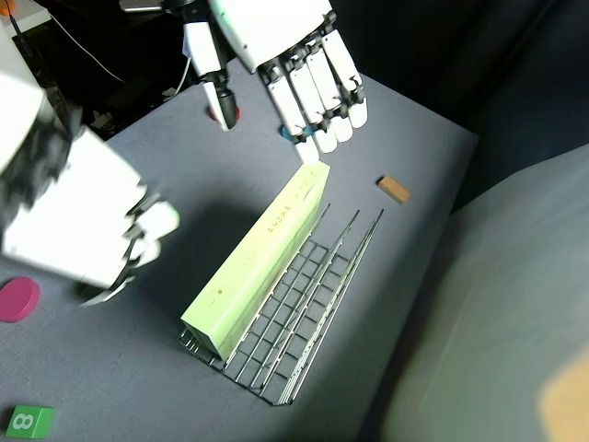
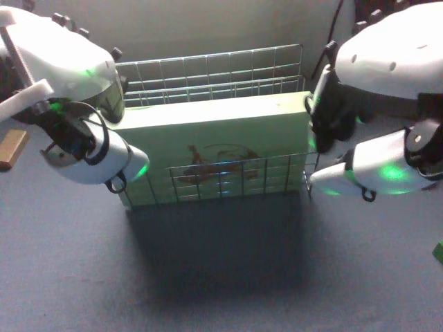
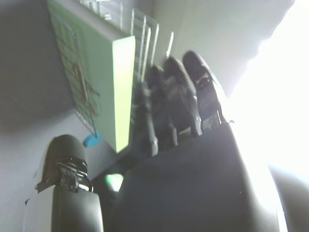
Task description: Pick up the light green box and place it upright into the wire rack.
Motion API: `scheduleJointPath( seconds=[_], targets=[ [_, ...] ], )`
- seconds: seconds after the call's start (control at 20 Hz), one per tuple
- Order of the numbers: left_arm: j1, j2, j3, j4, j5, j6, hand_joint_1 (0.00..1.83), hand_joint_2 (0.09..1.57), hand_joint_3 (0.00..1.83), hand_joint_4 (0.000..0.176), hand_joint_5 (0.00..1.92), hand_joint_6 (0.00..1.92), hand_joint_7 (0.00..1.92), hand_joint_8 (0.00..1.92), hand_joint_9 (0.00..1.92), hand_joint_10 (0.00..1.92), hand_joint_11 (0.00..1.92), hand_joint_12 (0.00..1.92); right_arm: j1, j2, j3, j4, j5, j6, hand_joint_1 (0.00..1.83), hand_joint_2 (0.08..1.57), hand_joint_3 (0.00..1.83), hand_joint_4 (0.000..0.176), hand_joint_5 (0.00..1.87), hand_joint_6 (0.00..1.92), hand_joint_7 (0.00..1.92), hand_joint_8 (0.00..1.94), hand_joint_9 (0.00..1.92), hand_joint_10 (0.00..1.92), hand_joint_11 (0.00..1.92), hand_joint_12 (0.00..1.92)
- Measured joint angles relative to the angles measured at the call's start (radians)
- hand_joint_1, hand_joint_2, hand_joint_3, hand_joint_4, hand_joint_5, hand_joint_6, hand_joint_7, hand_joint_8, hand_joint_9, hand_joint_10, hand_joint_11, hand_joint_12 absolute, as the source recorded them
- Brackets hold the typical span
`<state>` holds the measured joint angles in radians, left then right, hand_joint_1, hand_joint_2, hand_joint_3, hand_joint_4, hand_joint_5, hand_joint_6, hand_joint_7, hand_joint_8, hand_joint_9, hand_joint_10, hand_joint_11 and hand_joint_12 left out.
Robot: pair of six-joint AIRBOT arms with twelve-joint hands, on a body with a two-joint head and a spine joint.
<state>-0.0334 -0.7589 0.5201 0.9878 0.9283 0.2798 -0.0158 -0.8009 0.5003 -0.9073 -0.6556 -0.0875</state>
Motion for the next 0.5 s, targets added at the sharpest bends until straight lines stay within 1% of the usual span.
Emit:
scheduleJointPath(
  seconds=[0.05,0.1,0.15,0.2,0.25,0.35,0.4,0.5],
  targets=[
    [0.005,-0.002,-0.001,0.007,-0.003,-0.027,0.55,1.25,0.00,0.000,0.74,1.50,0.85,1.76,0.92,1.84,0.81,1.88,-0.004,-0.001,0.000,-0.001,0.001,-0.002,0.74,1.18,0.00,0.000,0.72,1.87,0.82,1.88,1.00,1.91,1.15,1.92],
    [0.014,-0.003,-0.005,0.020,0.000,-0.053,0.58,1.25,0.00,0.000,0.72,1.84,0.89,1.89,0.98,1.91,0.95,1.91,-0.009,-0.005,0.000,-0.003,0.008,-0.002,0.73,1.23,0.01,0.000,0.78,1.91,0.93,1.93,1.14,1.92,1.32,1.92],
    [0.014,-0.004,-0.008,0.022,0.005,-0.069,0.59,1.26,0.00,0.000,0.78,1.90,0.93,1.91,0.99,1.92,1.01,1.92,-0.009,-0.013,0.000,0.000,0.016,-0.002,0.70,1.28,0.01,0.000,0.87,1.92,1.06,1.94,1.29,1.92,1.52,1.92],
    [0.014,-0.004,-0.009,0.024,0.005,-0.068,0.60,1.28,0.00,0.000,0.91,1.92,1.03,1.92,1.08,1.92,1.11,1.92,-0.009,-0.016,0.000,-0.001,0.021,-0.001,0.69,1.35,0.01,0.000,1.00,1.92,1.23,1.94,1.45,1.92,1.69,1.92],
    [0.015,-0.004,-0.010,0.029,0.006,-0.070,0.59,1.31,0.01,0.000,1.00,1.92,1.12,1.92,1.17,1.92,1.19,1.92,-0.006,-0.020,-0.002,-0.002,0.031,0.003,0.69,1.39,0.01,0.000,1.09,1.92,1.34,1.94,1.53,1.92,1.76,1.92],
    [0.020,-0.004,-0.013,0.029,0.011,-0.073,0.59,1.33,0.00,0.000,1.04,1.92,1.16,1.92,1.24,1.92,1.29,1.92,0.001,-0.020,-0.002,0.000,0.042,0.005,0.73,1.41,0.01,0.000,1.17,1.92,1.41,1.94,1.56,1.92,1.79,1.92],
    [0.020,-0.004,-0.014,0.027,0.014,-0.076,0.61,1.32,0.00,0.000,1.04,1.92,1.17,1.92,1.27,1.92,1.35,1.92,0.002,-0.020,-0.002,-0.010,0.043,0.005,0.74,1.42,0.01,0.000,1.18,1.92,1.42,1.94,1.56,1.92,1.79,1.92],
    [0.020,-0.006,-0.018,0.028,0.014,-0.080,0.65,1.32,0.00,0.000,1.04,1.92,1.18,1.92,1.29,1.92,1.38,1.92,0.002,-0.019,-0.002,-0.031,0.043,0.006,0.78,1.41,0.00,0.000,1.18,1.92,1.42,1.94,1.57,1.92,1.79,1.92]
  ],
)
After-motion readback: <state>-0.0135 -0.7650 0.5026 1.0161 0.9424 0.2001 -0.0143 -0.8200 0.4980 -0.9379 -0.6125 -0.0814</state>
